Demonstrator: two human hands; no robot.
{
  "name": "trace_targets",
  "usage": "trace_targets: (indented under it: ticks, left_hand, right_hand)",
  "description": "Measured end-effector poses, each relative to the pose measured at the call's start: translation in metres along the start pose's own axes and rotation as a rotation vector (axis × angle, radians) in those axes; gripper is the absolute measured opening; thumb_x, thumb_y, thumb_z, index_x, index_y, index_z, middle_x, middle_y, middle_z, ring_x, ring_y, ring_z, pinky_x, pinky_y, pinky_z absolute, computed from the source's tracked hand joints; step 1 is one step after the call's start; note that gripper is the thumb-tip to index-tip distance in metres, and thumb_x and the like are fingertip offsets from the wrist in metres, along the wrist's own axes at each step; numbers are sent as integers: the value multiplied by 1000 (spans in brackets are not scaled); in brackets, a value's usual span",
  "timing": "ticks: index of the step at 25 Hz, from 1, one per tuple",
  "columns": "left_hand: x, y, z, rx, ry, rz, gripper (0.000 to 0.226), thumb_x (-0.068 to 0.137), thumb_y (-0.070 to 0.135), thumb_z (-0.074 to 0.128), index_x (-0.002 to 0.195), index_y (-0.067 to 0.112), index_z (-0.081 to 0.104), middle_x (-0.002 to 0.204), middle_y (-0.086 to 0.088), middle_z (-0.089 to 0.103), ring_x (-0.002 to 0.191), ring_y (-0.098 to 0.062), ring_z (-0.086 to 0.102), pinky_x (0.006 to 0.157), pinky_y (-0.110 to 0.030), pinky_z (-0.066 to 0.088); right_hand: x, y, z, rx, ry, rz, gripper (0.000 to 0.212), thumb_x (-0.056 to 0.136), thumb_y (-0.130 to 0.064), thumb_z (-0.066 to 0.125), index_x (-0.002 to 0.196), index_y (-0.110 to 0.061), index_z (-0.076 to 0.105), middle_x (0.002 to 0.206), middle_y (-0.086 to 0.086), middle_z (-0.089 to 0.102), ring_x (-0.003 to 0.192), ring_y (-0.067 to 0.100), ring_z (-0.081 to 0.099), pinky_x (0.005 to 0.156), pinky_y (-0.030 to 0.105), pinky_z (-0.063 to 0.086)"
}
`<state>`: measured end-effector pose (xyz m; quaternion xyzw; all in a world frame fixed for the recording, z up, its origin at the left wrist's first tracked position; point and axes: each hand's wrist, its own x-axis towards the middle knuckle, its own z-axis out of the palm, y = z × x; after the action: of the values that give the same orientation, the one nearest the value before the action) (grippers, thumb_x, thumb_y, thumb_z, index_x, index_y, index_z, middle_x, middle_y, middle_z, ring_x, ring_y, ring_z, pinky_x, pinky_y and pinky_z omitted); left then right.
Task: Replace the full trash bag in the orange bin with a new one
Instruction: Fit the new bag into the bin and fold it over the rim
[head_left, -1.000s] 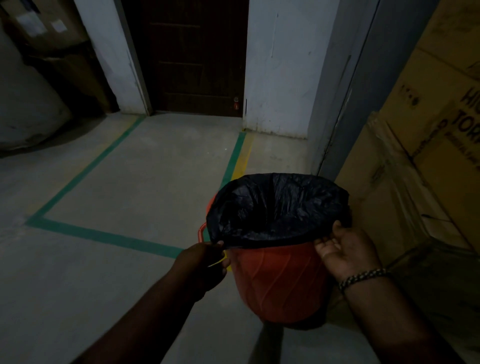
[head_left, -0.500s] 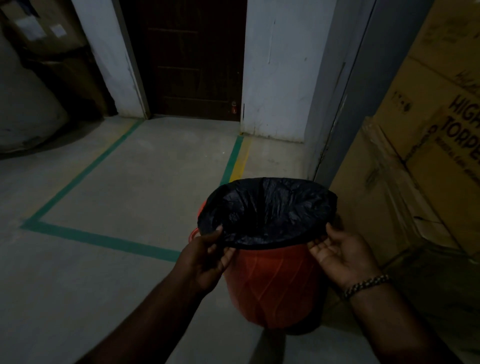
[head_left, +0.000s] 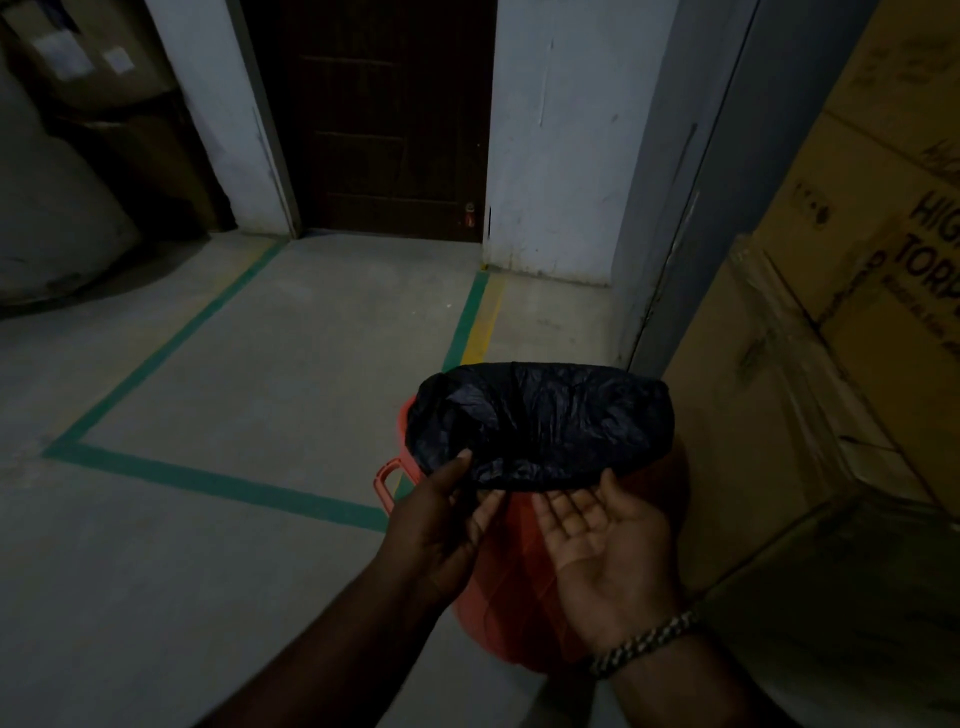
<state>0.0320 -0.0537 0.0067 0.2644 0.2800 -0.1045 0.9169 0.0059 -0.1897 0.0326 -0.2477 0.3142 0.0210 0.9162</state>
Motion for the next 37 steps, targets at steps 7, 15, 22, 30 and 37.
trace_targets:
  ticks: [7,15,22,30,37]
  left_hand:
    - [-5,-14,3,39,-21,-31,35,97,14,59,132,6,60,124,-16,69,119,-30,63,88,-38,59]
    - [-11,-16,4,177,51,-23,32,104,27,49,118,1,62,116,-28,67,104,-38,68,79,-41,62]
    - [-18,-8,6,320,190,58,12,95,-4,53,93,1,63,74,-18,66,74,-28,65,79,-40,57]
    - [-5,8,1,267,98,104,20,92,-7,47,90,5,63,79,-11,66,75,-21,65,65,-29,61]
    - [5,14,-6,376,185,91,15,83,10,61,72,10,51,56,-8,48,48,-18,44,50,-25,39]
  right_hand:
    - [3,-1,-2,-9,47,-39,35,98,-14,57,129,2,52,124,17,54,119,32,52,99,46,47]
    - [21,-34,-2,-159,149,-120,11,101,-15,55,108,-7,59,102,9,60,94,22,61,88,38,51]
    - [35,-50,-7,-169,177,-153,13,102,-16,54,114,-11,59,103,5,59,93,19,60,91,38,49]
    - [44,-59,-10,-187,166,-160,6,102,-12,54,101,-12,59,99,4,59,90,18,59,92,39,51]
    - [44,-59,-8,-282,144,-150,8,102,-14,53,97,-12,60,86,3,58,75,16,58,62,31,57]
